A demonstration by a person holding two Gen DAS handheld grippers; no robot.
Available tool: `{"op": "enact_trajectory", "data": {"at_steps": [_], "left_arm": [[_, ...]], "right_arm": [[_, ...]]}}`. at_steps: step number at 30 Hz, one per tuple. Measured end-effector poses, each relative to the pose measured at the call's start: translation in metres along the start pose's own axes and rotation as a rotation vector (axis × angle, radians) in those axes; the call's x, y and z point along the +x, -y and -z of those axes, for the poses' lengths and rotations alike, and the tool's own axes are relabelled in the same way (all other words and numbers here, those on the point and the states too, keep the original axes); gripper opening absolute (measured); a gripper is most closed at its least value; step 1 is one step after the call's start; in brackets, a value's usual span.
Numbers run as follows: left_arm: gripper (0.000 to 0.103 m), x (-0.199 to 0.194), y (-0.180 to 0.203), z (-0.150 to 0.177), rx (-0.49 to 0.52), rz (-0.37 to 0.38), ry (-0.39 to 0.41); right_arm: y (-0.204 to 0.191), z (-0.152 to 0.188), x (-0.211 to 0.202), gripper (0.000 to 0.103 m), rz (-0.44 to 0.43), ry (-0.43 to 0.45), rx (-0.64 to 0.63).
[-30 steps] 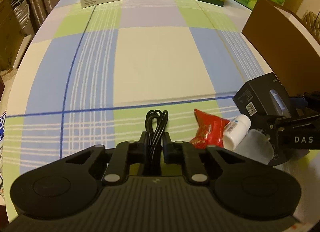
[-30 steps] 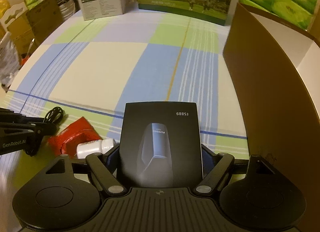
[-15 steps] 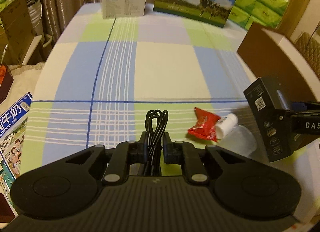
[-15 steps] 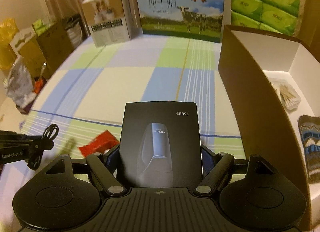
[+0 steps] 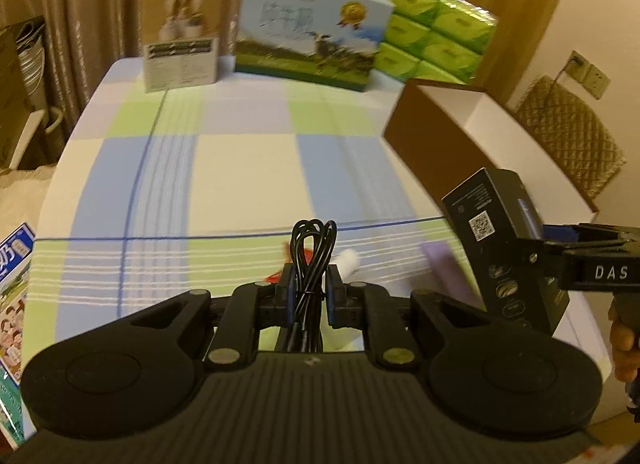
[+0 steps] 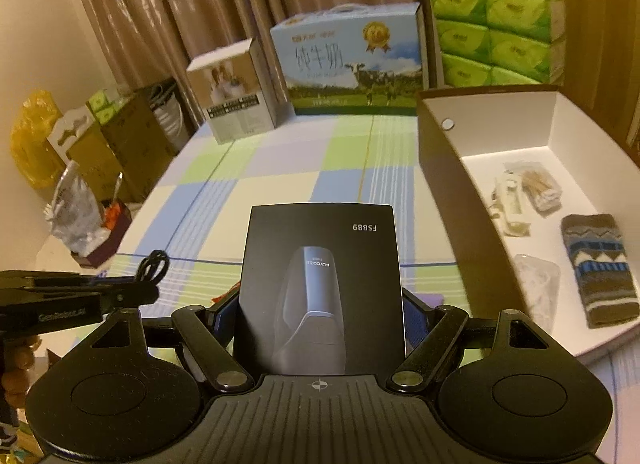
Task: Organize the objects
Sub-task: 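Carry the FLYCO box and black cable over the brown box with both tools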
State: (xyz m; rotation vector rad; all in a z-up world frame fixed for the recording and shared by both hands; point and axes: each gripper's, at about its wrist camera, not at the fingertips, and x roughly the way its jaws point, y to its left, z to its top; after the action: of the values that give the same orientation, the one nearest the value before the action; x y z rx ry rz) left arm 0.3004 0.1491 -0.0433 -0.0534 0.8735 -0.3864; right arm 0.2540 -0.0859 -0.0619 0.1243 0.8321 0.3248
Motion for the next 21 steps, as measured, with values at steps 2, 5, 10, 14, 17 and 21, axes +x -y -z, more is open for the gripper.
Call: {"op": "enact_trajectory", "data": {"at_steps": [2, 5, 10, 14, 17, 21], "left_arm": [[0.011, -0.004, 0.016, -0.003, 0.013, 0.008, 0.017], [0.011, -0.008, 0.04, -0.01, 0.031, 0.022, 0.037], [0.011, -0.003, 0.093, -0.024, 0.065, 0.048, 0.073], [0.011, 0.009, 0.138, -0.039, 0.083, 0.08, 0.09], [0.011, 0.022, 0.174, -0.05, 0.107, 0.102, 0.1], [0.011, 0.037, 0.218, -0.061, 0.133, 0.116, 0.115]], "right_arm": [[0.007, 0.0, -0.012, 0.076, -0.005, 0.012, -0.003], [0.021, -0.004, -0.027, 0.076, -0.015, 0.035, -0.002], [0.057, -0.015, -0.055, 0.076, -0.017, 0.078, 0.008], [0.093, -0.026, -0.072, 0.076, 0.003, 0.101, -0.002], [0.121, -0.036, -0.082, 0.076, 0.028, 0.114, -0.013], [0.157, -0.049, -0.088, 0.076, 0.058, 0.125, -0.028]]}}
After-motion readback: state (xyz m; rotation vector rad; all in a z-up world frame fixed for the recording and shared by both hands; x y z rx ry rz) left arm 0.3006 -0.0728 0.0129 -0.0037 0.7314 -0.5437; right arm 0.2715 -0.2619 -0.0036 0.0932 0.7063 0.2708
